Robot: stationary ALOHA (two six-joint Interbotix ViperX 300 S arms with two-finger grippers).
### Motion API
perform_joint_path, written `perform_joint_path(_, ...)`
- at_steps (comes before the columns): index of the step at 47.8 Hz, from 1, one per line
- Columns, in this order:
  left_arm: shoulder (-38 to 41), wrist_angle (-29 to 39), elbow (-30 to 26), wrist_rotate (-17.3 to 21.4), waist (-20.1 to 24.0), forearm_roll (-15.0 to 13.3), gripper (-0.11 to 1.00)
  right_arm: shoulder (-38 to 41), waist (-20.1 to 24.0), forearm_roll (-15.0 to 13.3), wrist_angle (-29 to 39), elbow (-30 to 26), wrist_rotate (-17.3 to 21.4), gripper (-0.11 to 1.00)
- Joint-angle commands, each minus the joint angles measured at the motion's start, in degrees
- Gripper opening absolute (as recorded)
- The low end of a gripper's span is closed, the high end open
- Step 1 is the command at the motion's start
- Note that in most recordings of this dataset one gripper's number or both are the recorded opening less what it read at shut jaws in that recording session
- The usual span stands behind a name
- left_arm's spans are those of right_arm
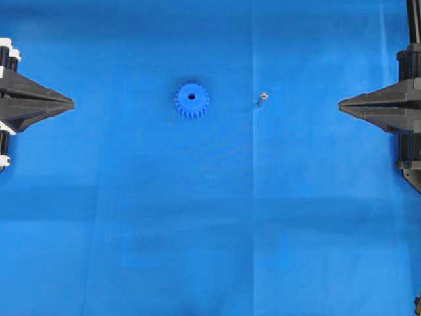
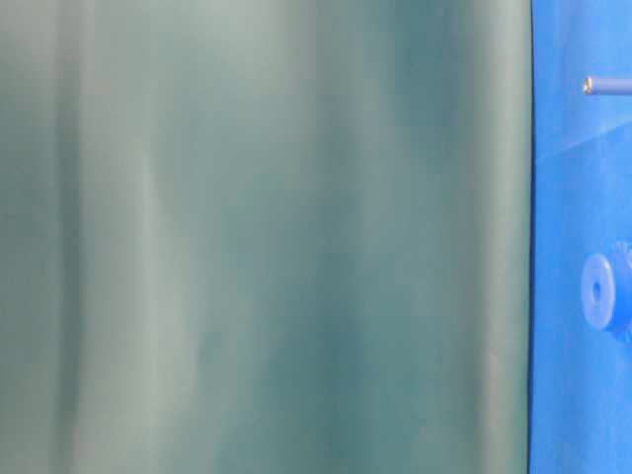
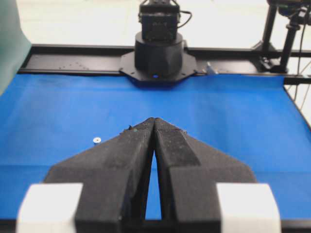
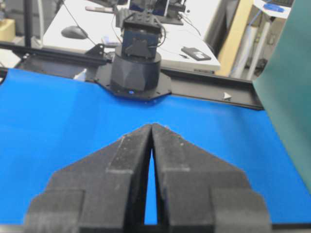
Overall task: Insert the shaft placed at a random location into the center hole of the small gear at another random location.
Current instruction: 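Move the open right gripper left toward the upright silver shaft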
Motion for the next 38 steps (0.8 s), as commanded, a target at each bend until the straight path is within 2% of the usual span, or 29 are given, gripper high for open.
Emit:
perform_joint_path(1, -0.4, -0.5, -1.1, -0.2, -0.9, 0.0, 0.0, 0.6, 0.0, -0.2, -0.4, -1.0, -0.1, 0.0)
perform_joint_path(7, -0.4, -0.5, -1.1, 0.2, -0.9, 0.0, 0.0, 1.7, -0.4, -0.2, 0.4, -1.3, -0.4, -0.06)
perform_joint_path(21, -0.1, -0.5, -1.1, -0.3, -0.9, 0.0, 0.0, 6.7, -5.6, -0.2, 0.5, -0.7, -0.4, -0.05)
perform_joint_path(25, -0.1, -0.4, -1.1, -0.3, -0.9, 0.0, 0.0, 9.1, -7.2, 0.0, -0.1, -0.4, -0.2, -0.02)
perform_joint_path(29, 0.0, -0.5, -0.9, -0.3, -0.9, 0.0, 0.0, 12.2, -8.3, 0.2, -0.9, -0.2, 0.2, 0.07)
perform_joint_path(32, 0.0, -0.5, -0.9, -0.3, -0.9, 0.0, 0.0, 15.7, -8.9, 0.6, -2.5, -0.2, 0.2, 0.19)
perform_joint_path(38, 0.0, -0.5, -0.9, -0.3, -0.9, 0.0, 0.0, 23.0, -9.2, 1.1, -6.9, -0.2, 0.2, 0.56)
